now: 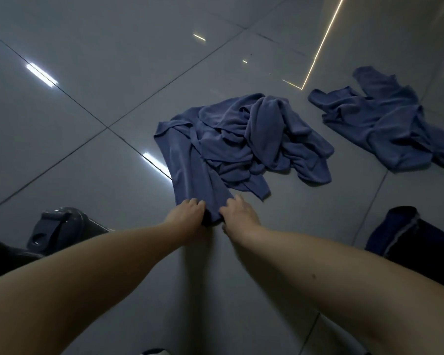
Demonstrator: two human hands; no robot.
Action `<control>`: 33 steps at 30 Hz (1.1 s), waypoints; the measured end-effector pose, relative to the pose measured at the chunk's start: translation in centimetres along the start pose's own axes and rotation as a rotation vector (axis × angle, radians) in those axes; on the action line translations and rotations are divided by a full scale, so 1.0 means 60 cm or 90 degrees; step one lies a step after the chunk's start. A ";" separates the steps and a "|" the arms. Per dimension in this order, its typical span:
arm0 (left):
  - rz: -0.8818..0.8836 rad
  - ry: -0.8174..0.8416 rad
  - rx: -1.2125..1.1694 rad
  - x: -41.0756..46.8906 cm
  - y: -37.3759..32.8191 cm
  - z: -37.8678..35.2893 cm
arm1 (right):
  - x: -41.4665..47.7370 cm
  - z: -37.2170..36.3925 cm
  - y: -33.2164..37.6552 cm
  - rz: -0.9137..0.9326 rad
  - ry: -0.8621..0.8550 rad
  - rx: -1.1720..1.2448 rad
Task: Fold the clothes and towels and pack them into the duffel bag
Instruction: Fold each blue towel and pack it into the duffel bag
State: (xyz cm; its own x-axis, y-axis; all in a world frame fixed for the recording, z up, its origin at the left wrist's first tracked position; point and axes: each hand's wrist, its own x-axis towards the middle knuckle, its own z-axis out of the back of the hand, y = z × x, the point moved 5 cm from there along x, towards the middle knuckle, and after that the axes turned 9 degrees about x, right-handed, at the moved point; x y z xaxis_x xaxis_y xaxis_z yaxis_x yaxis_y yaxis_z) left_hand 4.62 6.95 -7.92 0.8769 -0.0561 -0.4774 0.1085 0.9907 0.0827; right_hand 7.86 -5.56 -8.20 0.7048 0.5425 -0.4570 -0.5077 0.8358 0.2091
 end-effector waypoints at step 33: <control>0.074 -0.745 -0.454 -0.295 0.084 0.663 | -0.302 0.593 -0.049 -0.114 -0.667 0.660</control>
State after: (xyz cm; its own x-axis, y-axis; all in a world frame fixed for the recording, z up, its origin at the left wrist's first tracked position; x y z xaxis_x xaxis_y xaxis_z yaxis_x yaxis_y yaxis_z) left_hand 8.24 7.97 35.75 0.7819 0.3120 0.5397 0.0576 0.8258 -0.5610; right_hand 14.18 -14.85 30.22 0.9745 -0.1351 0.1789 -0.1244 0.3380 0.9329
